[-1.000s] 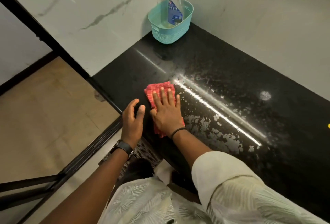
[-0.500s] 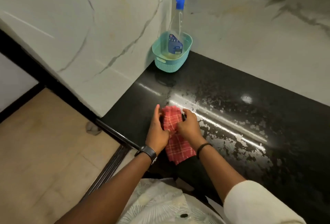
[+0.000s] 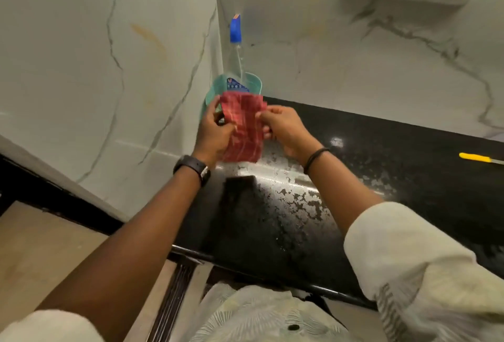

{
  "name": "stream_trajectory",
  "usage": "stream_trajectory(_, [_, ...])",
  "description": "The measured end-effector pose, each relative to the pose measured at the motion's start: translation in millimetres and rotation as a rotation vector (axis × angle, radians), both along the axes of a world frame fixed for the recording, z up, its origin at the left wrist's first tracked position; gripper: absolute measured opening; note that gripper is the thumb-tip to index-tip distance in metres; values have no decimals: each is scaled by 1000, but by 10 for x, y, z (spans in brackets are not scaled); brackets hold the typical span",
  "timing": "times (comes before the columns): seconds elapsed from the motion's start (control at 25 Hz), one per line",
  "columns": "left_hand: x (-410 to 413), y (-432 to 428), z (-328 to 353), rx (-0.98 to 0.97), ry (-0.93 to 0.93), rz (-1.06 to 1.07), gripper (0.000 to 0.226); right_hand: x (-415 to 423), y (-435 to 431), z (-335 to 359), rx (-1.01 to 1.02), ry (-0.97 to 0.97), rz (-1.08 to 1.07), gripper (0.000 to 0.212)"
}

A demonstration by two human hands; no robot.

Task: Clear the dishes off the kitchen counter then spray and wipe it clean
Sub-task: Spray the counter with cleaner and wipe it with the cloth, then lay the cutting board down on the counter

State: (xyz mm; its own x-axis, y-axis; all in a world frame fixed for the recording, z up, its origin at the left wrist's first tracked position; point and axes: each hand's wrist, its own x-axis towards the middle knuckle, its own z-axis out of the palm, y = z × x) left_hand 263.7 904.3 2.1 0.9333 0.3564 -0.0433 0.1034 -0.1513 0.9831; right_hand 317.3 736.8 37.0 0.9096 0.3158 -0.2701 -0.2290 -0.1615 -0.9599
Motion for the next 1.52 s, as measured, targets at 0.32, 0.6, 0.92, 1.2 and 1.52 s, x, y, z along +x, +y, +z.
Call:
stream_trajectory(0.32, [747,522,213,160,-50,138,46,502,566,-3,-139,-279,-95,24])
stream_trajectory(0.6, [840,705,-194,267,189,136,59,518,633,-266,-291,-181,-19,44])
stream_trajectory(0.92, [711,159,45,410,57,171,39,-42,-126,-250,-273,-111,-6,49])
stream_trajectory(1.2, [-166,-1115,-228,246,-14,-132,24,-837,-1657,-19,31,15,-427,32])
stream_trajectory(1.52, [-755,-3478,-273,4,-4,-385,18,-2036,-4109,-56,121,41,-769,27])
